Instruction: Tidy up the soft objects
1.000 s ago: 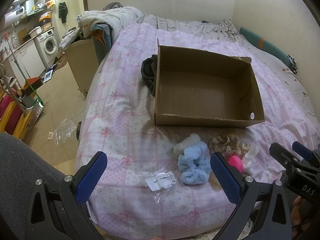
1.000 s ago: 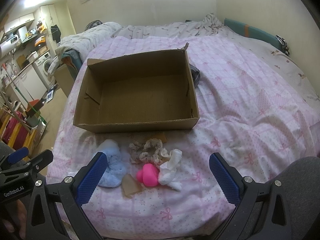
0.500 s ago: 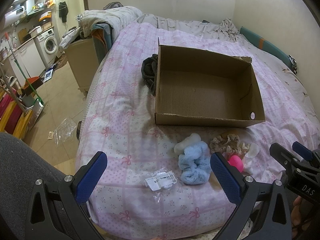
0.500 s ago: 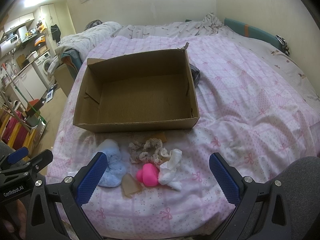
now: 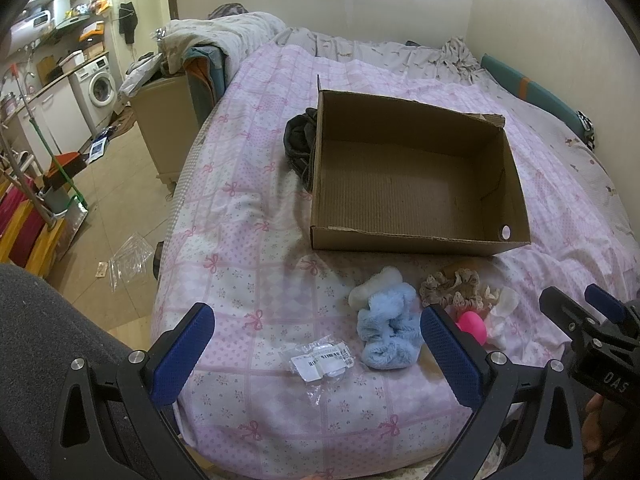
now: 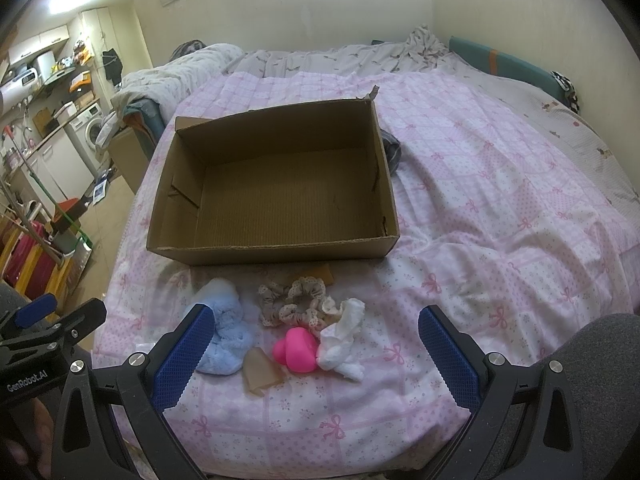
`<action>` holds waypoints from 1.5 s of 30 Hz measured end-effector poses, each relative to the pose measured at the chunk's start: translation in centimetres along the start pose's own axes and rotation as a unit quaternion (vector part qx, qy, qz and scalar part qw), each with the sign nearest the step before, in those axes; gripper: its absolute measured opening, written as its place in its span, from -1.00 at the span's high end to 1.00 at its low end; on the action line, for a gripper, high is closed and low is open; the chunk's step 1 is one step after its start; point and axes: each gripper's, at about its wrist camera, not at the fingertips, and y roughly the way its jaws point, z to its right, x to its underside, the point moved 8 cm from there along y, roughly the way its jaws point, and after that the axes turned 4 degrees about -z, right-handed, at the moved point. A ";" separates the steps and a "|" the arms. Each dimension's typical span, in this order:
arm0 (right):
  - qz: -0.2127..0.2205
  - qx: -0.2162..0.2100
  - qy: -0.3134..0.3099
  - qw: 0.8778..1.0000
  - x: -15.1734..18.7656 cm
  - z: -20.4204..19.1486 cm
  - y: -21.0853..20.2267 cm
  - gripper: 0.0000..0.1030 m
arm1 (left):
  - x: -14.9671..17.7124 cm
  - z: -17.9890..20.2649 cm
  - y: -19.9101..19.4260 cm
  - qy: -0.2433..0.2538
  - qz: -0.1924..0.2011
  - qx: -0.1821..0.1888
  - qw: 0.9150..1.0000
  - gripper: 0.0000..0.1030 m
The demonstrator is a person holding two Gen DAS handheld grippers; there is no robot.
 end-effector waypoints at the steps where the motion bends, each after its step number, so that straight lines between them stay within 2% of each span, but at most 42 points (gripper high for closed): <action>1: 0.000 0.000 0.001 1.000 0.0 0.0 0.0 -1.00 | 0.0 0.0 0.0 0.000 0.000 0.000 1.000 -1.00; 39: 0.001 -0.001 -0.002 1.000 0.0 -0.1 -0.1 -1.00 | 0.1 -0.1 0.1 0.000 -0.002 0.000 1.000 -1.00; 45: -0.017 -0.014 0.007 1.000 -0.6 0.0 0.2 -1.00 | 0.0 0.0 0.0 0.009 -0.010 0.000 1.000 -1.00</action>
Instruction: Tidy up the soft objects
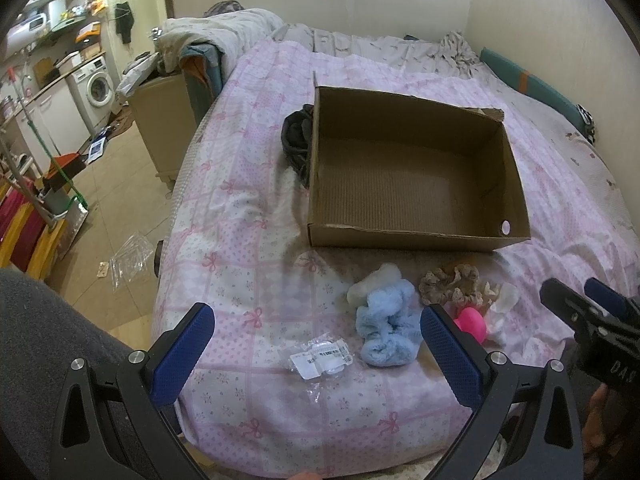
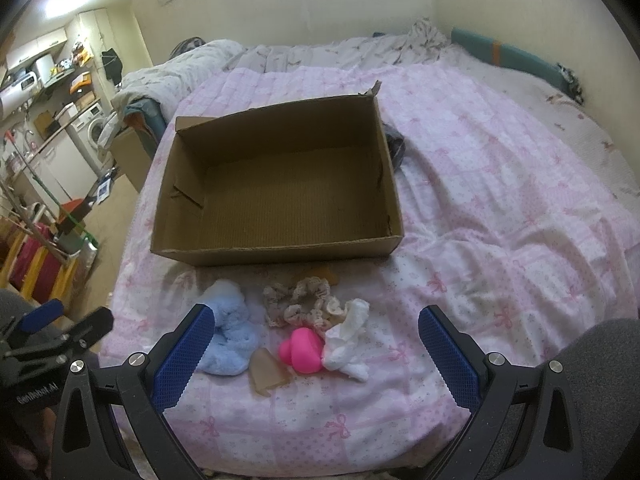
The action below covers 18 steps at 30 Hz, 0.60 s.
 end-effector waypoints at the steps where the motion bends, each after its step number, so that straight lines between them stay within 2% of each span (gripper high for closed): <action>1: 0.000 -0.002 0.003 1.000 -0.4 0.0 -0.1 -1.00 | -0.1 0.0 0.0 0.002 -0.003 -0.003 1.000 -1.00; 6: -0.003 -0.008 -0.006 1.000 -1.6 -0.3 -0.1 -1.00 | -1.1 -0.3 -0.1 -0.017 -0.012 -0.003 1.000 -1.00; 12: -0.012 -0.026 -0.010 1.000 -3.2 -0.3 0.0 -1.00 | -2.2 -1.1 1.1 -0.029 -0.057 -0.011 0.998 -1.00; 15: -0.013 -0.018 -0.001 1.000 -3.8 0.6 0.5 -1.00 | -1.7 -2.5 3.6 -0.059 -0.112 -0.005 0.992 -1.00; 17: -0.021 -0.016 0.014 1.000 -3.7 1.3 1.1 -1.00 | 0.0 -3.5 6.0 -0.091 -0.169 0.002 0.981 -0.95; 18: -0.025 -0.018 0.021 0.999 -3.6 1.6 1.4 -1.00 | 0.7 -3.7 6.9 -0.103 -0.188 0.007 0.977 -0.81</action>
